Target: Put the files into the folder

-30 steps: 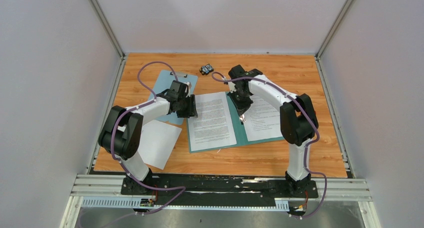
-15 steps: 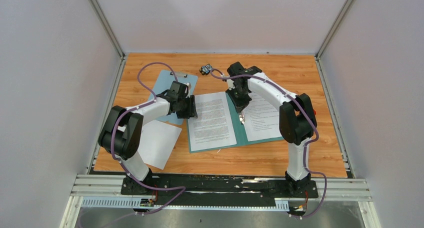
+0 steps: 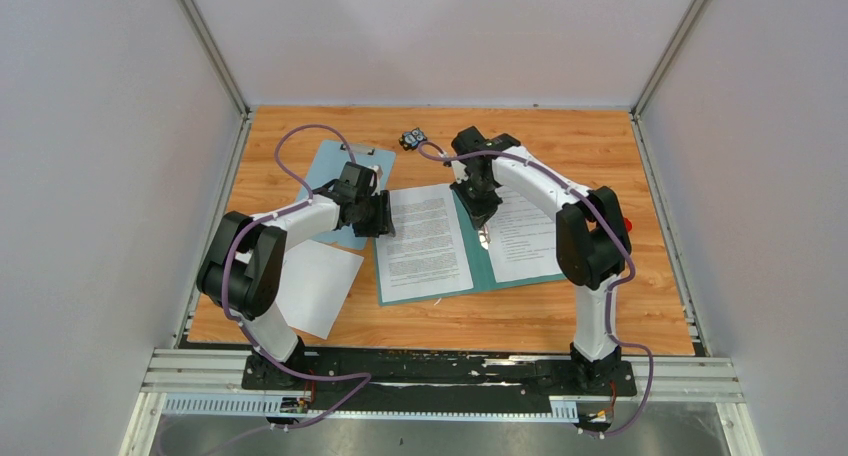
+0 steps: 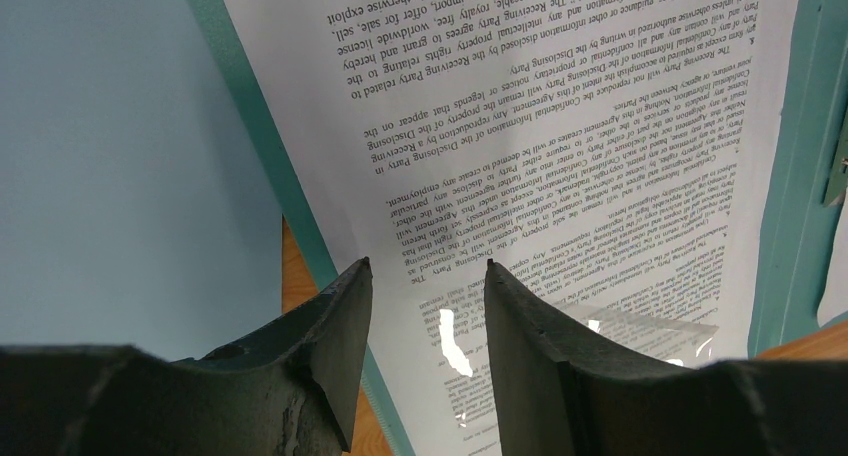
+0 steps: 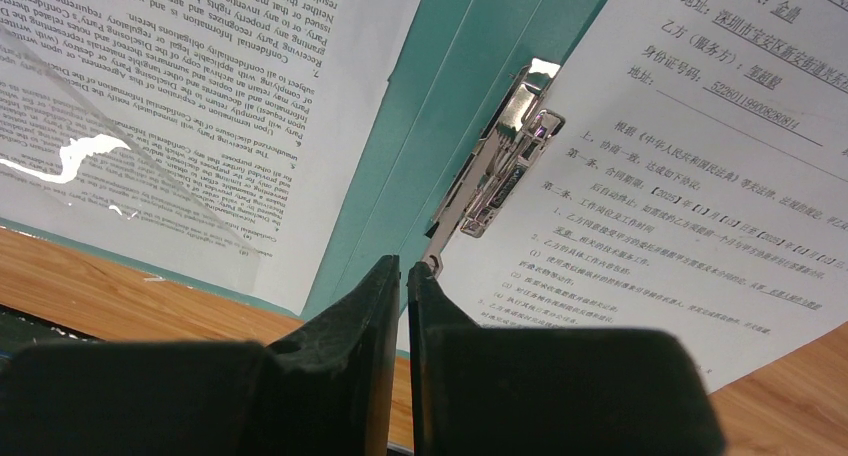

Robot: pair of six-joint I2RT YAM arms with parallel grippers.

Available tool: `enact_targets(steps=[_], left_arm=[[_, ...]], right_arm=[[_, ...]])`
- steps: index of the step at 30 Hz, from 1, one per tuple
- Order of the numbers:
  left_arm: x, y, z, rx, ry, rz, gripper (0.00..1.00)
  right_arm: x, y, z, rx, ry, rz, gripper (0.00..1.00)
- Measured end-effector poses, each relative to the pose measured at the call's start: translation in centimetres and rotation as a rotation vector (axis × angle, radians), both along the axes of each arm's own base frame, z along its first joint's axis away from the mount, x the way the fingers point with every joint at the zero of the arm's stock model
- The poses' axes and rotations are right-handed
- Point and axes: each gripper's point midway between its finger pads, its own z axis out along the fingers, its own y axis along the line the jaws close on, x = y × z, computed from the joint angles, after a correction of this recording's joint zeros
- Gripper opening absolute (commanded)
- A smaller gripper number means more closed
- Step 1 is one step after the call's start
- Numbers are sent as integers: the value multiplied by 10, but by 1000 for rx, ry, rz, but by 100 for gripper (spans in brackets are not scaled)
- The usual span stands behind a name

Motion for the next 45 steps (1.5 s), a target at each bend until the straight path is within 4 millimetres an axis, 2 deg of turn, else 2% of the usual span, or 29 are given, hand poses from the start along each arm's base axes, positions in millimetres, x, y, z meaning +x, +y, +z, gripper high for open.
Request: enact_targets(steps=[23,45], left_arm=[[0,2,-5,11,7,4,53],[2,3,-7,20,2,10,52]], right_arm=[[-18,-20,-29,-94,49,-4,6],[-23,-31,-45,-11,-8,-81,4]])
